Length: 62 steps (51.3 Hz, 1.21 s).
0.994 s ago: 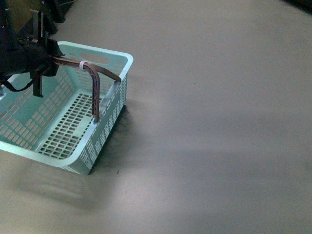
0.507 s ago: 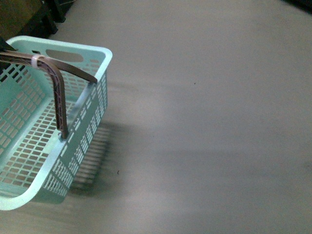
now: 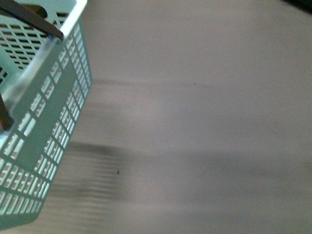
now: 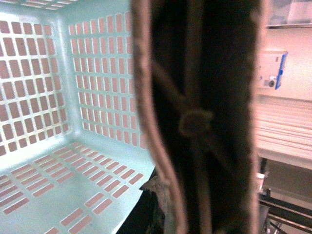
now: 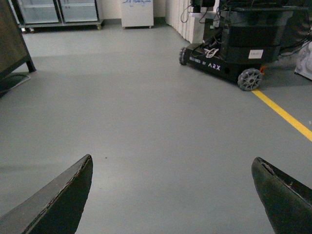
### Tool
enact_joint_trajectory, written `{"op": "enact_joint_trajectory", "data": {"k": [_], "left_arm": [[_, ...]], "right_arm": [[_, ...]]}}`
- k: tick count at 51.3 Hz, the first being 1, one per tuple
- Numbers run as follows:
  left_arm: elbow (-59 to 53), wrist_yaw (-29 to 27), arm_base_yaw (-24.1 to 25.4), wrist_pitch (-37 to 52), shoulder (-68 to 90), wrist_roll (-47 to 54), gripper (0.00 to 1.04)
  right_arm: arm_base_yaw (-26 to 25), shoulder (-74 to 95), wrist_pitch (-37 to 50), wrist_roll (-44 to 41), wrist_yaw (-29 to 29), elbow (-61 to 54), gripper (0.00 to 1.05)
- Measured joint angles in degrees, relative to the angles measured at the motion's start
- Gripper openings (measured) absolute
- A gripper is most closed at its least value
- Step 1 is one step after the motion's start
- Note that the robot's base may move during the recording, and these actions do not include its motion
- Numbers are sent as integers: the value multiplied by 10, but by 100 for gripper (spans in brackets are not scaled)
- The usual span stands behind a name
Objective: Pick mango and avocado into basket
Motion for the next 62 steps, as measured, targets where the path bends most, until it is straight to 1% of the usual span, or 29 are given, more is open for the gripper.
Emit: {"op": "enact_joint_trajectory", "data": {"k": [11,14,62], "left_arm": [[3,0,-8,-117,-136,-17,4],[5,1,-10,-129,-149,-18,4],[9,0,-13,-136,-156,-10,4]], "right_arm": [[0,0,0,0,0,0,96],[0,0,0,0,0,0,96],[0,0,0,0,0,0,96]]}}
